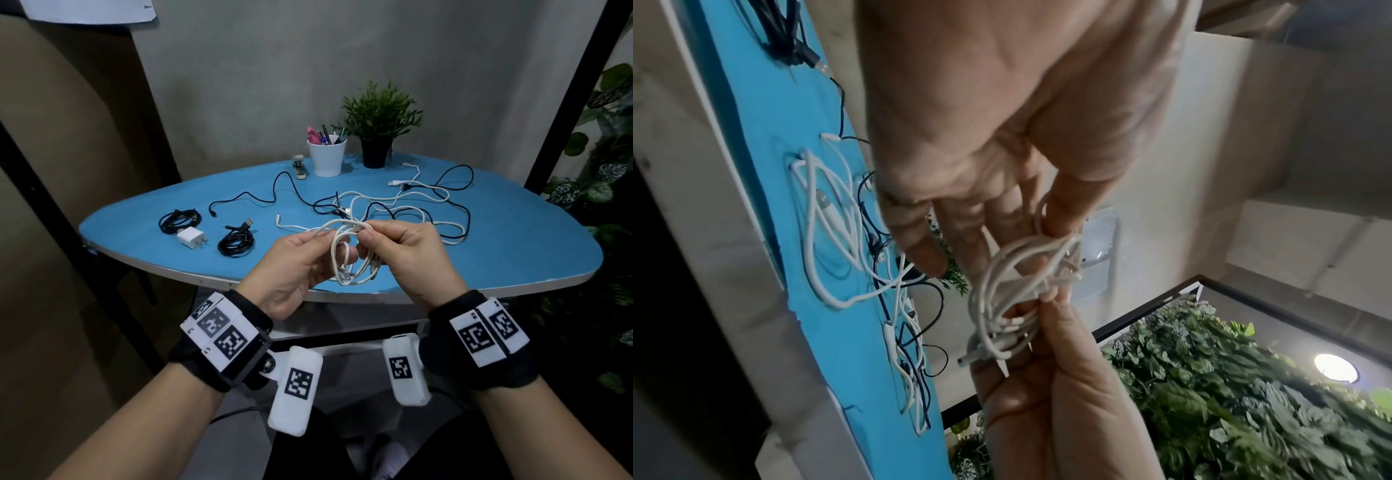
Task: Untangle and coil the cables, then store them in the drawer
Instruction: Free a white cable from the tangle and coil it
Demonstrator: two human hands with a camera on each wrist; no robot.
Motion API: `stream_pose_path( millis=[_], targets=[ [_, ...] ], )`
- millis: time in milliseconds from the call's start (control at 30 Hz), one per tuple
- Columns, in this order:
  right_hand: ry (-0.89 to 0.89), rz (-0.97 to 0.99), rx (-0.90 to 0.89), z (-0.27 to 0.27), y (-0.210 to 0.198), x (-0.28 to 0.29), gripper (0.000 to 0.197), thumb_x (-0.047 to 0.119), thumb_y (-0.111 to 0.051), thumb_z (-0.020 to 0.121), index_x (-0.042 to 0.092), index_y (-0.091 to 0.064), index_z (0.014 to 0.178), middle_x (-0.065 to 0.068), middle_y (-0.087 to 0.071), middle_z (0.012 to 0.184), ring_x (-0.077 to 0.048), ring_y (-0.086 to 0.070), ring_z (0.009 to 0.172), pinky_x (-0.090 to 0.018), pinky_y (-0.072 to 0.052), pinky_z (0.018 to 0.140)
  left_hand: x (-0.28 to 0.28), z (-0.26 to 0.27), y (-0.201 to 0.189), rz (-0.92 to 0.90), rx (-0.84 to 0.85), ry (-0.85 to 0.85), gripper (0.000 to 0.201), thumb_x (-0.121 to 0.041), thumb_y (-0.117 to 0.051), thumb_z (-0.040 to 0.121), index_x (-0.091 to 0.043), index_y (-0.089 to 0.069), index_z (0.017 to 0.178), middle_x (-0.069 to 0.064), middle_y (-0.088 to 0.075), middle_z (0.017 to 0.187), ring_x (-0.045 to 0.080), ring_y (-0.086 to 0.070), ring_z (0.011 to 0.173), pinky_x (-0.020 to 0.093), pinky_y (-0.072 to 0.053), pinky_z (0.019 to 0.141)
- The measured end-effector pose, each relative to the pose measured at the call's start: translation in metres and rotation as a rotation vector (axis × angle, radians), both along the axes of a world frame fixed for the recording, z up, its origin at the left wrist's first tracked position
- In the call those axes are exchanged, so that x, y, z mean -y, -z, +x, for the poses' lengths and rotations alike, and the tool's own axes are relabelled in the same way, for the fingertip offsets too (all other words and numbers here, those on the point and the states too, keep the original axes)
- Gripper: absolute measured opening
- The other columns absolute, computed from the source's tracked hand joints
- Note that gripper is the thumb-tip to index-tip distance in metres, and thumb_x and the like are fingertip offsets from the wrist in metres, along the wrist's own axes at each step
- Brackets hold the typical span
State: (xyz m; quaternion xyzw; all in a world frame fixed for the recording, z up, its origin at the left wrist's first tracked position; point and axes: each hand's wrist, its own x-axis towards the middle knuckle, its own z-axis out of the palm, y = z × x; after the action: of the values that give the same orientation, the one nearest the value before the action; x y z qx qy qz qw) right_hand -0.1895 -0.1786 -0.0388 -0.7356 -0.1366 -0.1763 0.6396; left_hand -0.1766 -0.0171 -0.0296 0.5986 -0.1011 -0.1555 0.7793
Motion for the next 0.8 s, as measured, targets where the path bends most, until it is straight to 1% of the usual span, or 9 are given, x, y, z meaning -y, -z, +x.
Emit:
stream_pose_path(
  millis=[67, 133, 167, 267, 367, 433, 533, 700, 800],
  targets=[
    [0.021, 0.015, 0.003, 0.002, 0.001, 0.000, 0.023, 0.006, -0.062, 0.087, 0.025, -0.073, 0.087, 0.009, -0.073, 0.074, -0.004, -0.066, 0.071, -0.025, -0.054, 0.070, -0.002, -0.001, -0.002, 0.030, -0.018, 0.065, 0.025, -0.017, -0.046, 0.094, -0.004, -0.067, 0.097, 0.006, -0.071, 0.080, 0.013, -0.065, 0.079, 0.023, -0.052, 0.073],
    [0.054, 0.014, 0.001, 0.005, 0.003, 0.000, 0.022, 0.007, -0.063, 0.087, 0.027, -0.073, 0.086, 0.007, -0.074, 0.076, -0.008, -0.066, 0.072, -0.031, -0.055, 0.073, -0.005, -0.002, -0.003, 0.041, -0.070, 0.123, 0.025, -0.022, -0.046, 0.088, -0.011, -0.069, 0.085, 0.003, -0.071, 0.083, 0.015, -0.060, 0.085, 0.032, -0.042, 0.089],
    [0.066, 0.011, -0.003, 0.005, 0.003, -0.001, 0.021, 0.008, -0.064, 0.087, 0.027, -0.073, 0.086, 0.007, -0.073, 0.073, -0.008, -0.065, 0.070, -0.032, -0.055, 0.071, -0.006, -0.003, -0.005, 0.054, -0.083, 0.150, 0.023, -0.026, -0.049, 0.083, -0.014, -0.069, 0.080, 0.002, -0.069, 0.084, 0.016, -0.057, 0.086, 0.035, -0.037, 0.091],
    [0.094, -0.007, -0.001, 0.006, 0.005, -0.003, 0.020, 0.009, -0.064, 0.087, 0.026, -0.073, 0.082, 0.004, -0.066, 0.063, -0.010, -0.057, 0.059, -0.029, -0.049, 0.057, -0.005, -0.006, -0.001, 0.173, -0.019, 0.161, 0.008, -0.028, -0.063, 0.078, -0.021, -0.061, 0.075, -0.001, -0.061, 0.081, 0.010, -0.055, 0.077, 0.034, -0.035, 0.083],
    [0.114, -0.026, 0.005, 0.006, 0.007, -0.004, 0.018, 0.009, -0.063, 0.087, 0.023, -0.073, 0.082, -0.003, -0.063, 0.064, -0.011, -0.055, 0.059, -0.030, -0.048, 0.055, 0.000, -0.005, 0.005, 0.240, 0.049, 0.070, 0.012, -0.013, -0.062, 0.086, -0.020, -0.053, 0.082, -0.005, -0.058, 0.076, 0.005, -0.058, 0.071, 0.028, -0.043, 0.077],
    [0.124, -0.029, -0.002, 0.007, 0.008, -0.005, 0.014, 0.009, -0.063, 0.087, 0.019, -0.073, 0.085, -0.004, -0.062, 0.063, -0.012, -0.054, 0.058, -0.029, -0.048, 0.053, 0.002, -0.003, 0.008, 0.208, 0.091, -0.056, 0.016, -0.003, -0.060, 0.087, -0.014, -0.049, 0.091, -0.001, -0.058, 0.078, 0.012, -0.062, 0.071, 0.028, -0.052, 0.074],
    [0.129, 0.009, -0.017, 0.008, 0.008, -0.006, 0.016, 0.009, -0.063, 0.087, 0.021, -0.073, 0.082, -0.006, -0.061, 0.063, -0.014, -0.053, 0.057, -0.029, -0.048, 0.052, 0.000, 0.001, 0.014, 0.226, 0.177, -0.234, 0.027, -0.005, -0.066, 0.084, -0.013, -0.046, 0.099, 0.009, -0.065, 0.081, 0.020, -0.067, 0.074, 0.030, -0.058, 0.072],
    [0.123, 0.025, -0.006, 0.009, 0.007, -0.010, 0.019, 0.009, -0.062, 0.088, 0.019, -0.072, 0.076, -0.009, -0.061, 0.063, -0.021, -0.053, 0.058, -0.038, -0.048, 0.053, -0.007, 0.005, 0.017, 0.499, 0.379, -0.362, 0.014, -0.014, -0.071, 0.081, -0.013, -0.059, 0.075, 0.012, -0.070, 0.072, 0.028, -0.070, 0.072, 0.038, -0.059, 0.069],
    [0.144, 0.047, -0.026, 0.013, 0.009, -0.012, 0.025, 0.009, -0.064, 0.086, 0.026, -0.073, 0.070, -0.008, -0.063, 0.062, -0.024, -0.057, 0.060, -0.046, -0.052, 0.060, -0.012, 0.007, 0.017, 0.681, 0.511, -0.338, 0.016, -0.022, -0.070, 0.082, -0.016, -0.062, 0.069, 0.006, -0.069, 0.064, 0.022, -0.066, 0.065, 0.041, -0.057, 0.069]
  ],
)
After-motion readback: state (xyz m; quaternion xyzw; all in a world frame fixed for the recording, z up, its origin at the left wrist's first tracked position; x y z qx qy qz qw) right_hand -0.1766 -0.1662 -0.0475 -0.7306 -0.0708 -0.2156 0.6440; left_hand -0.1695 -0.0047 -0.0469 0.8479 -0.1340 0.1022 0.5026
